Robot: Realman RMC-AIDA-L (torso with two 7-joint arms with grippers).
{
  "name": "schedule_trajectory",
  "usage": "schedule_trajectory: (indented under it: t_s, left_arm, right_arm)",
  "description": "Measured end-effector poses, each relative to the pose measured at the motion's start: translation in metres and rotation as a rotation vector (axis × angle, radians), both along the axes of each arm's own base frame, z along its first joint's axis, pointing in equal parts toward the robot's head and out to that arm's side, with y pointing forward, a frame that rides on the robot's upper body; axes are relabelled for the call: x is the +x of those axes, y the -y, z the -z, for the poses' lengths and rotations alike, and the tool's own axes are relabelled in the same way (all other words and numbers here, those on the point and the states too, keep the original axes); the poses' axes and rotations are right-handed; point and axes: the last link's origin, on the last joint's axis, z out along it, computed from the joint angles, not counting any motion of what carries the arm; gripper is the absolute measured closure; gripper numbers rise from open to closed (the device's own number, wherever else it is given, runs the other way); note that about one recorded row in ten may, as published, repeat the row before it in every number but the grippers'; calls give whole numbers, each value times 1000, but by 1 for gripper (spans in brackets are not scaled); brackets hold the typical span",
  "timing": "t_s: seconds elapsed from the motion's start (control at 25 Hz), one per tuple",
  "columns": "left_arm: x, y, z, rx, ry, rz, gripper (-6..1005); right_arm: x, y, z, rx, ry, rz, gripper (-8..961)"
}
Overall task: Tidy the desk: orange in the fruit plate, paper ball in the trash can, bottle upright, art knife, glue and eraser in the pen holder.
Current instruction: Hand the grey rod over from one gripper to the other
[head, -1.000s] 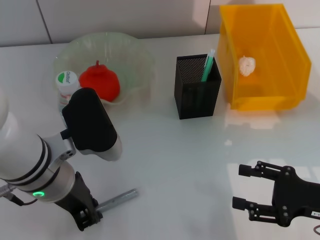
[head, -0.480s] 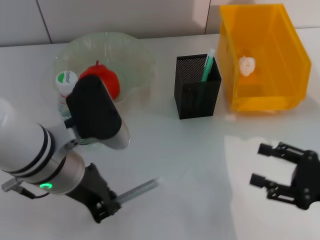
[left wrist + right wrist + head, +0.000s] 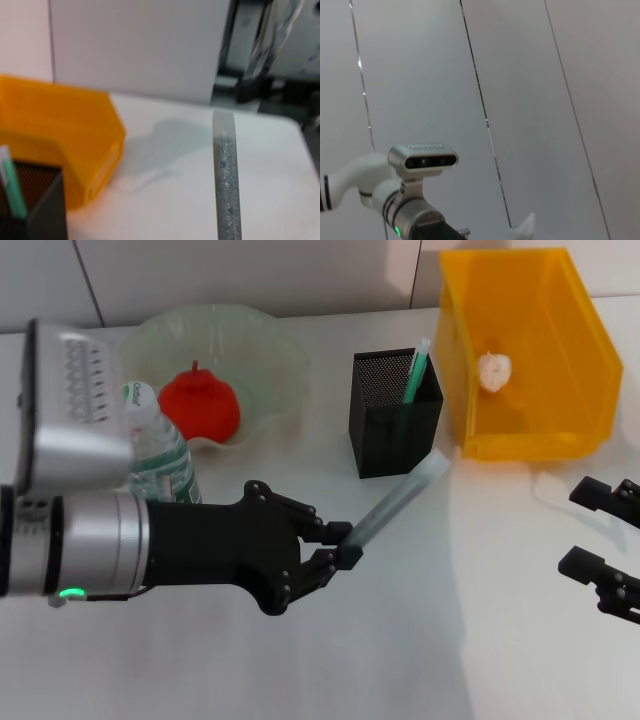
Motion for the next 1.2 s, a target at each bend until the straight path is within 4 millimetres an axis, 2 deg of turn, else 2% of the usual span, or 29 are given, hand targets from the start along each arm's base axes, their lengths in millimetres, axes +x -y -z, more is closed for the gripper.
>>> schedule_trajectory:
  t_s: [0.08,0.16,0.32,0.4,0.8,1.2]
  left_arm:
    - [0,0,0,0,0,0,823]
    - [-17,2,10,-10,124,35,821]
    - [-29,3,21,-14,181,62,815]
    - [-29,1,26,-30,186,71,811]
    - [-24,2,30,-58,183,117,795]
    - [-22,2,30,-66,188,123,779]
  right_arm:
    - [-2,-1,0,-2,-5,-11,237]
    - [-5,-3,-1,-7,-16,-33,238]
    - [-14,-9,3,-44,-22,-85,240]
    - [-20,-15,9,-69,-16,-109,241]
    - [-36,-41,31,-133,7,-132,245]
    - [-46,-51,47,-197,23,-156,249]
